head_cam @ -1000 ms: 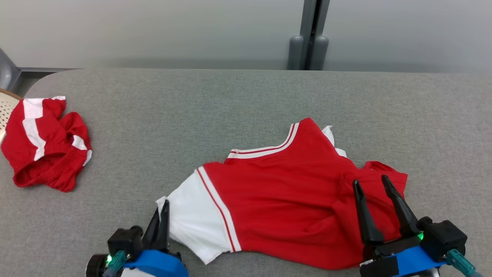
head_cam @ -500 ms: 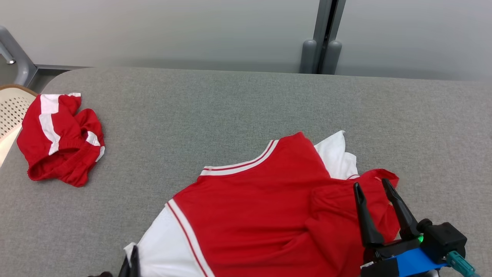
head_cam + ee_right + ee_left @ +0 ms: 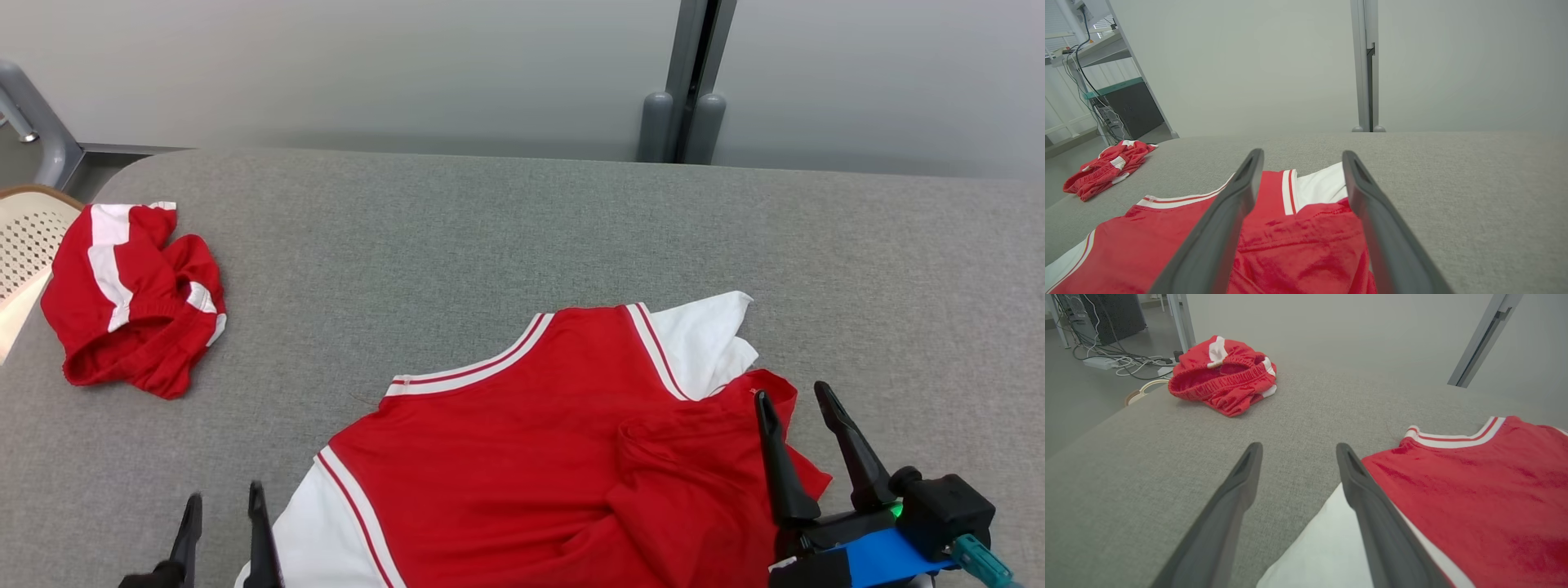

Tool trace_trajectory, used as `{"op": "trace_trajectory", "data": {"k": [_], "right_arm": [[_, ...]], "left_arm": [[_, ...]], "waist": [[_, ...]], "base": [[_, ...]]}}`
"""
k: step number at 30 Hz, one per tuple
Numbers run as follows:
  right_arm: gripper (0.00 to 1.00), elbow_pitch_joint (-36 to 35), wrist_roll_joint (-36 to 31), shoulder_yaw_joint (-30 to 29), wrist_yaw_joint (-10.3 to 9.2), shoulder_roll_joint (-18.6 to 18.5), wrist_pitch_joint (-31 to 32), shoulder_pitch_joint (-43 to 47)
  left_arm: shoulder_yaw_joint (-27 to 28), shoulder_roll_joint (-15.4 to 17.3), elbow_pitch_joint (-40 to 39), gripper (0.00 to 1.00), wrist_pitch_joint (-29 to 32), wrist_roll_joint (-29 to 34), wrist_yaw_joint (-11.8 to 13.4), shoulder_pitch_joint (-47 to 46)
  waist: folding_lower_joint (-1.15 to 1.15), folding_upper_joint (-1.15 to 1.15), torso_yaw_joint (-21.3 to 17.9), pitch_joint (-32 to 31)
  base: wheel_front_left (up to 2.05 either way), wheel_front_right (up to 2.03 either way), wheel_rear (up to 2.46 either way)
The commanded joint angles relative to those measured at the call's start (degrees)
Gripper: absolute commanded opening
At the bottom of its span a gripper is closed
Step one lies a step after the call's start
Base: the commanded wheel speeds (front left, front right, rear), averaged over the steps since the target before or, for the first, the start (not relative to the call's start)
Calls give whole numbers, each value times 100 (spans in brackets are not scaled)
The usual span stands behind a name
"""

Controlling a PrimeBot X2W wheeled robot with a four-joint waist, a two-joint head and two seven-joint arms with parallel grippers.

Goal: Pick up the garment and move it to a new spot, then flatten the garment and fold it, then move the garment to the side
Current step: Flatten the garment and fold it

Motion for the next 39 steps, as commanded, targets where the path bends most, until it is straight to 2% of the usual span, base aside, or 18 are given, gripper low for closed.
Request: {"op": "trace_trajectory", "data": {"k": [1, 4, 10, 15, 24, 33, 39], "right_arm": [[100, 7, -11, -21, 1, -5, -18, 21], [100, 10, -46, -74, 1, -4, -18, 34], [100, 50, -53, -93, 1, -5, -18, 14], [100, 55, -35, -78, 1, -6, -18, -25], [100, -53, 4, -79, 1, -5, -19, -175], [100, -138, 20, -40, 1, -5, -19, -380], [100, -173, 32, -47, 1, -5, -18, -519]], "left_arm": [[-3, -24, -198, 100, -16, 118, -71, -108], [-116, -71, -525, 100, -16, 346, -178, -197], [-385, -133, -640, 100, -16, 638, -377, -603], [-634, -127, -475, 100, -16, 786, -492, -1074], [-1122, 114, 189, 100, -16, 778, -608, -2368], [-2418, 450, 1384, 100, 10, 283, -604, -4004], [-3332, 490, 2161, 100, 171, -303, -606, -4828]], "waist": [[0, 0, -23, -8], [0, 0, -59, -33], [0, 0, -178, -99], [0, 0, -329, -92], [0, 0, -697, 184], [0, 0, -1134, 599], [0, 0, -1424, 879]], "base": [[0, 0, 0], [0, 0, 0], [0, 0, 0], [0, 0, 0], [0, 0, 0], [0, 0, 0], [0, 0, 0]]}}
